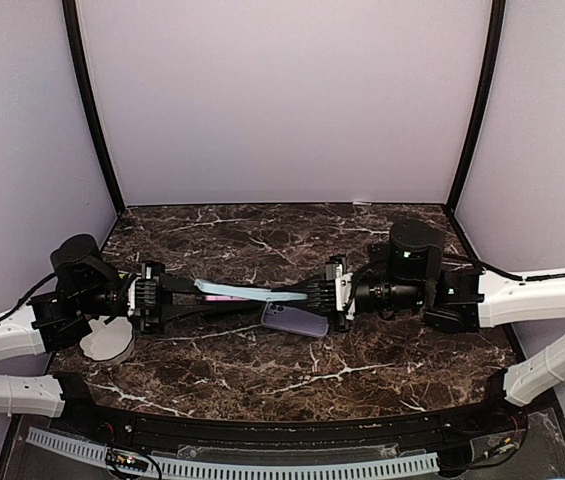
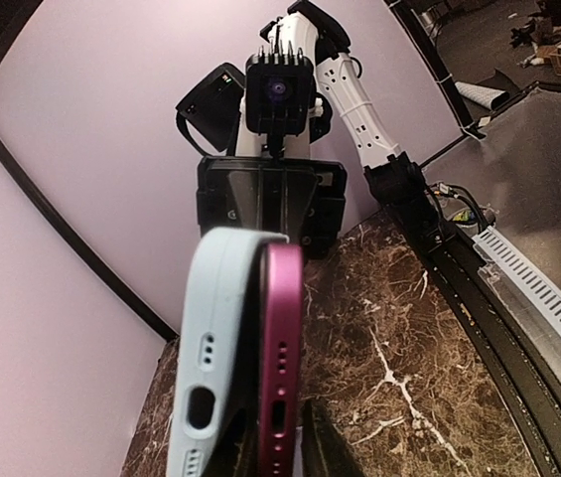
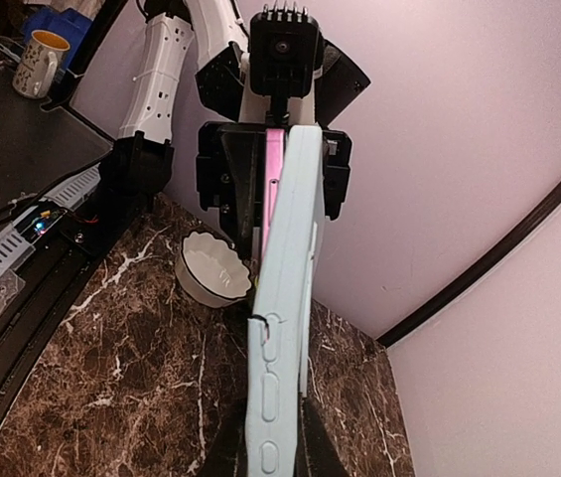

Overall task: Take the phone out of the phone case
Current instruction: Pass from the right arm to the left

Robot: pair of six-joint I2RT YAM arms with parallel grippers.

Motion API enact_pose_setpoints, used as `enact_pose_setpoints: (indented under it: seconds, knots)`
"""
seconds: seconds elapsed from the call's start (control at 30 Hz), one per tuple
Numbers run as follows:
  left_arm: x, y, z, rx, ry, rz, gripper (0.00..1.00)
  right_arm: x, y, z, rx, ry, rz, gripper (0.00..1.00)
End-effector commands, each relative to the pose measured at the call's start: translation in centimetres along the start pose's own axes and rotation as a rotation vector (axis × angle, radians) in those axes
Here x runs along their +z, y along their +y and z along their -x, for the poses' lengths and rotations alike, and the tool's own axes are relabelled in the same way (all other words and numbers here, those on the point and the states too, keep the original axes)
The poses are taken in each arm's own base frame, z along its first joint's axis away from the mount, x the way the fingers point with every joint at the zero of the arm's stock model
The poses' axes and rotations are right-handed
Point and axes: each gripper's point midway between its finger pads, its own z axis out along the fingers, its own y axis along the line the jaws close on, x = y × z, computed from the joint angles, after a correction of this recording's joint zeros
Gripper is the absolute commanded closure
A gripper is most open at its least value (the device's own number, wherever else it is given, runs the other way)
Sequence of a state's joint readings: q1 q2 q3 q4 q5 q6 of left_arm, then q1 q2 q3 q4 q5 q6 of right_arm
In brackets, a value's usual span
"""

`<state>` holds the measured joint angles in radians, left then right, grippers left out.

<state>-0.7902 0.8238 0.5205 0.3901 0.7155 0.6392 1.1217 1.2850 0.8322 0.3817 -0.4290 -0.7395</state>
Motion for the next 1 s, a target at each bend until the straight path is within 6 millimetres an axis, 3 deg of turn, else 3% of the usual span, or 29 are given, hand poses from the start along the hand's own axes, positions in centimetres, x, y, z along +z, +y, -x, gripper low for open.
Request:
enact_pose_setpoints:
  seconds: [0.0, 0.23, 0.4, 0.43, 0.47, 0.53, 0.73, 0.97]
  knots:
    - [-0.1, 2.0, 0.8, 0.051, -0.014, 0.089, 0.84, 0.7, 1.1, 3.2, -0.012, -0.132, 0.033, 1.00]
    - [-0.1, 2.2, 0.6, 0.072, -0.003, 0.106, 1.00, 1.1, 1.5, 3.3, 0.044, -0.136, 0.048, 1.00]
    - [-0.2, 2.4, 0.0, 0.112, 0.031, 0.124, 1.00, 1.2, 1.5, 2.0, 0.098, -0.070, 0.046, 0.67]
    - [-0.2, 2.4, -0.1, 0.117, 0.035, 0.122, 1.00, 1.2, 1.6, 1.8, 0.104, -0.053, 0.052, 0.48]
    - [-0.2, 2.3, -0.3, 0.126, 0.043, 0.119, 1.00, 1.2, 2.0, 1.3, 0.110, -0.029, 0.072, 0.35]
    - [-0.3, 2.2, -0.3, 0.135, 0.045, 0.118, 1.00, 1.2, 2.3, 1.0, 0.118, -0.012, 0.084, 0.24]
    - [-0.1, 1.6, -1.2, 0.163, 0.073, 0.087, 1.00, 1.0, 1.9, 1.5, 0.114, -0.022, 0.075, 0.22]
    - [0.1, 1.0, -2.8, 0.185, 0.132, 0.061, 1.00, 1.5, 1.4, 2.0, 0.117, -0.035, 0.072, 0.29]
